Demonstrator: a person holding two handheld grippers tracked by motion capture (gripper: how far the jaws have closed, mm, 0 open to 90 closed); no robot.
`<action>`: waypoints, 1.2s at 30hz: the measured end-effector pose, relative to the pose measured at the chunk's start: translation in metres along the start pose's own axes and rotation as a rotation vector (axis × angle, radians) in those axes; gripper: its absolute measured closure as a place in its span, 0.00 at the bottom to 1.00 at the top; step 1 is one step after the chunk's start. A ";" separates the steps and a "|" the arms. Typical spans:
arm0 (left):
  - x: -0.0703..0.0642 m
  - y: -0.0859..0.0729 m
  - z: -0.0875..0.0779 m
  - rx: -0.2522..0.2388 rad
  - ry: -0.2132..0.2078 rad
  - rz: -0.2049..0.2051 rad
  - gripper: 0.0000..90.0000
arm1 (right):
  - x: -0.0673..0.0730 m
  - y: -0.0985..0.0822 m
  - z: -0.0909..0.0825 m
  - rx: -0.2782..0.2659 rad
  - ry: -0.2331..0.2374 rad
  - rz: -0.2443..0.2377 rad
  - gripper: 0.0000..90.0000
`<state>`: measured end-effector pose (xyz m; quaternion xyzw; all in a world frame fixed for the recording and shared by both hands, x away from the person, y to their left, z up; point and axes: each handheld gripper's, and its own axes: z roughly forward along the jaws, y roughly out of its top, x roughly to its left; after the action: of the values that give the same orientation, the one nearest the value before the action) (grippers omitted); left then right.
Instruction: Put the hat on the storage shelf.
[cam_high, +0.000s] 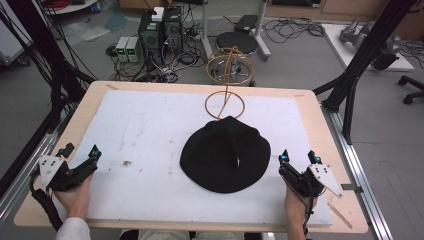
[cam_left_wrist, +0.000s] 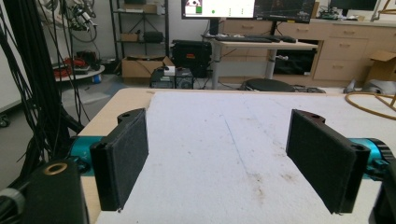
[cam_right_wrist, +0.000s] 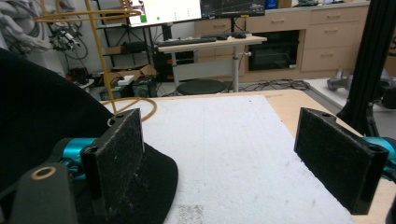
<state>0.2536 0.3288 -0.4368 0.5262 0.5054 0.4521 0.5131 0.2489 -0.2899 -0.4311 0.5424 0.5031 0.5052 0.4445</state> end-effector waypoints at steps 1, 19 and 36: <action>0.000 0.000 0.000 -0.001 -0.001 -0.001 0.24 | 0.001 0.000 0.000 0.000 0.005 -0.001 0.17; 0.001 -0.001 0.003 0.007 -0.012 -0.009 0.24 | 0.020 0.014 -0.003 0.047 0.128 -0.011 0.18; 0.002 -0.001 0.004 0.002 -0.012 -0.010 0.24 | 0.043 0.023 -0.002 0.059 0.279 -0.061 0.18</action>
<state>0.2574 0.3306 -0.4378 0.5268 0.5056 0.4457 0.5178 0.2482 -0.2498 -0.4039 0.4641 0.5909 0.5470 0.3692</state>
